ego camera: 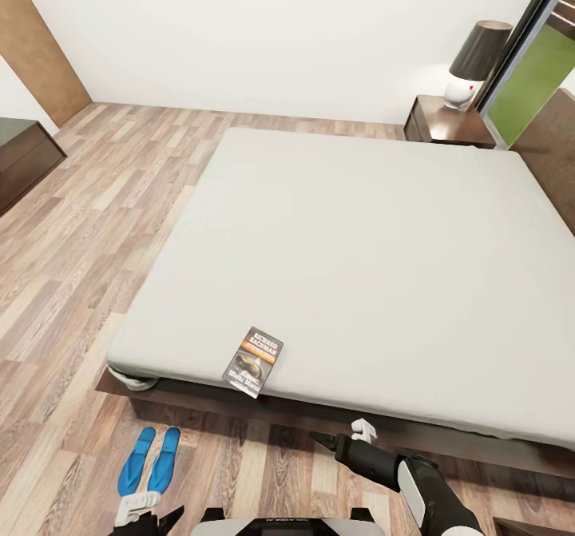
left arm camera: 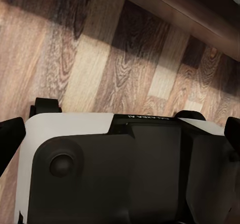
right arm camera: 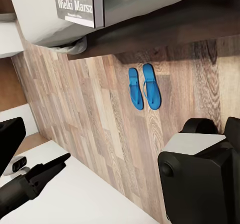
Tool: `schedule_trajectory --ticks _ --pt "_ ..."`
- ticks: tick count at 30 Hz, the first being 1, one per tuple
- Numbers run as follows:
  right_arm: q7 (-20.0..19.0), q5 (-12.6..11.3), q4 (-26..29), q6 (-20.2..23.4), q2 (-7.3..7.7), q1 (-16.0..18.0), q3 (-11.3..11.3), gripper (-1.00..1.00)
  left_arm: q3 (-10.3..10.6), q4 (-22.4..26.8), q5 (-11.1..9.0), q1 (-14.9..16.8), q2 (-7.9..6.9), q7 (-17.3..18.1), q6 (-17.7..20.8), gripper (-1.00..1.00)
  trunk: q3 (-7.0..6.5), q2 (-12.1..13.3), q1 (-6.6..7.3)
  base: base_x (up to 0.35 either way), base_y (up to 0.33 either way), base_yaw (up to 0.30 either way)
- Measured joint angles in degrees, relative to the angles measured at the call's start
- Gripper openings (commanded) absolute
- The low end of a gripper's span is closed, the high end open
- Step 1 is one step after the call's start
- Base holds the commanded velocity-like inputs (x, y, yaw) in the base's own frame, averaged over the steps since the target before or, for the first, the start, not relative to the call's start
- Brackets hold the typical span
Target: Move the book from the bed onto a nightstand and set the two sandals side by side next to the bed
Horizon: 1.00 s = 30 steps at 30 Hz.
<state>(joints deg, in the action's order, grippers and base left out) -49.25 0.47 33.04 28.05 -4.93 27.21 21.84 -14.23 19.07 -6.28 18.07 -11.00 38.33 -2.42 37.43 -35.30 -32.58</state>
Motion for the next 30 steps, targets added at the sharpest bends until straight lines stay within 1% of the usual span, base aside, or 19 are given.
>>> schedule_trajectory --ticks 7,16,21,28,30 --pt "0.0 0.0 0.01 -0.01 0.0 0.0 -0.01 1.0 -0.04 0.01 0.03 0.0 0.21 -0.02 -0.04 1.0 0.0 0.0 0.0 0.0 0.166 0.0" --pt "0.03 0.0 0.01 -0.01 0.0 0.0 -0.01 1.0 -0.03 0.01 0.03 0.0 0.24 -0.03 -0.04 1.0 0.0 0.0 0.0 0.0 0.054 0.0" --pt "0.27 0.0 -0.04 -0.08 0.0 0.0 0.04 1.0 -0.06 -0.05 0.11 0.0 0.94 -0.02 -0.06 1.0 0.0 0.0 0.0 0.0 0.051 0.0" --pt "0.57 0.02 -0.11 -0.61 -0.06 0.0 -0.06 1.0 -0.03 -0.08 0.12 0.0 1.06 -0.02 -0.06 1.0 0.0 0.0 0.0 0.0 0.005 0.0" --pt "0.7 -0.18 -0.15 -0.77 -0.28 0.0 -0.02 1.0 -0.01 -0.09 0.12 0.0 1.07 -0.02 -0.06 1.0 0.0 0.0 0.0 0.0 0.0 0.0"
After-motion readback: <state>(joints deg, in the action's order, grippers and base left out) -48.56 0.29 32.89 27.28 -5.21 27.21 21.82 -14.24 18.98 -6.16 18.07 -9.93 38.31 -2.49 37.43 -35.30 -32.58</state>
